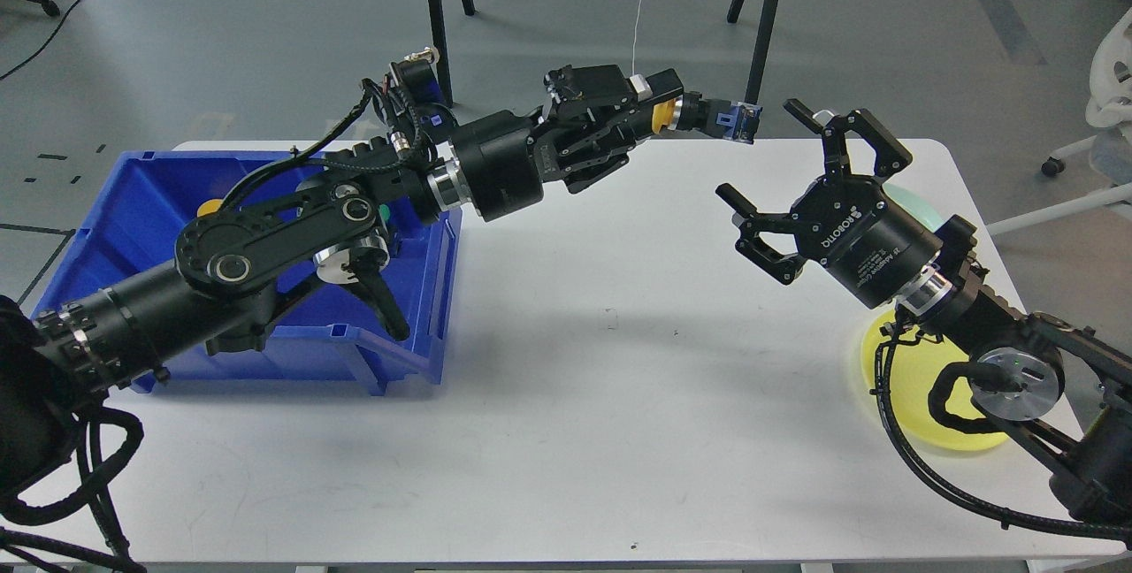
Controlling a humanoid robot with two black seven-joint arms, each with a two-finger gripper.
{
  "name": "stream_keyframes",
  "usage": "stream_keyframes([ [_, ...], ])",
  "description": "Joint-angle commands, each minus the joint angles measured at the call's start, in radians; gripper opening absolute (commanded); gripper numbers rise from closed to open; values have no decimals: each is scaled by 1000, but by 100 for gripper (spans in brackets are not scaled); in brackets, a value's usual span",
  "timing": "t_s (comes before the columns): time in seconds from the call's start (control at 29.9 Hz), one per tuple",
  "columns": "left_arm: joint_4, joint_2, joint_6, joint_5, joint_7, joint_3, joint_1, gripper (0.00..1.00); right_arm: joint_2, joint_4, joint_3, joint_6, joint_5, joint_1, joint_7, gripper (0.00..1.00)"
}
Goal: Pass button and place on color plate
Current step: 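Bring the open right gripper to the button held by the left gripper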
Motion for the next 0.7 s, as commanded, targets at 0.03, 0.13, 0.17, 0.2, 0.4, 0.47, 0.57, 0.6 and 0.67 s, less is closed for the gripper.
stream_keyframes([
  [0.03, -1, 0, 1, 21, 0, 1, -2, 9, -29, 1, -58, 0, 48, 62, -26, 99],
  [0.13, -1, 0, 1, 21, 0, 1, -2, 9, -40, 2, -76, 0, 71, 91, -26, 99],
  [0.17, -1, 0, -1, 21, 0, 1, -2, 9, -43, 5, -77, 0, 77, 95, -27, 99],
  [0.2, -1, 0, -1, 21, 0, 2, -2, 9, -49, 11, -77, 0, 80, 96, -29, 99],
  [0.4, -1, 0, 1, 26, 0, 4, -2, 9, -95, 71, -87, 0, 85, 98, -47, 99],
  [0.47, -1, -2, 1, 36, 0, 2, -2, 9, -110, 88, -101, 0, 85, 99, -50, 99],
  [0.57, -1, -2, 1, 41, 0, 2, -2, 9, -125, 105, -110, 0, 85, 101, -54, 98],
  [0.6, 0, -2, 1, 41, 0, 2, -2, 9, -125, 105, -110, 0, 85, 102, -57, 98],
  [0.67, -1, -2, 1, 41, 0, 2, -2, 9, -125, 105, -112, 0, 85, 113, -57, 98],
])
